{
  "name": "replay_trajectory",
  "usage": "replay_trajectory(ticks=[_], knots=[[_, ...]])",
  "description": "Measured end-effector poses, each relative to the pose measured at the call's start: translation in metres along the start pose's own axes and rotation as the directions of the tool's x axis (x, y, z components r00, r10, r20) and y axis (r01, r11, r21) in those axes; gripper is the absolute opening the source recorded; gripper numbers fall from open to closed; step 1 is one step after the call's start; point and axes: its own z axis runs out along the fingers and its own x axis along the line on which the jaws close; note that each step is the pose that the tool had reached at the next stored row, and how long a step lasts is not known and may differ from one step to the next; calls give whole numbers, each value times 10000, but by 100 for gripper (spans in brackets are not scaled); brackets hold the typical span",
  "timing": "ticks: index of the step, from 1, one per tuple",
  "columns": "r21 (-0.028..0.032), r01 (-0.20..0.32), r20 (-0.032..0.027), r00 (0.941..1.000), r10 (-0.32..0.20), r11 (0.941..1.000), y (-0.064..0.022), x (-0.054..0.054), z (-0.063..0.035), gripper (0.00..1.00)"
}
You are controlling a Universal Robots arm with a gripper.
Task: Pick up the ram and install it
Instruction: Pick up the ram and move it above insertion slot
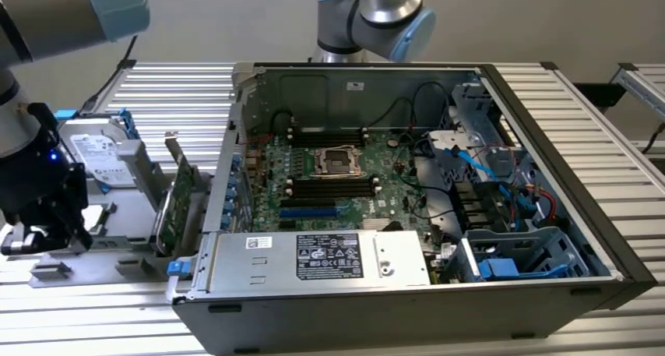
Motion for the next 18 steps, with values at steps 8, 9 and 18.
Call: replay_trajectory(ticks=[8,9,18], knots=[[-37,2,0,10000,-2,10000,-196,20,-376,14],[-35,1,2,10000,-1,10000,-215,21,-421,14],[-219,11,9,10000,-10,9998,-572,45,-739,14]])
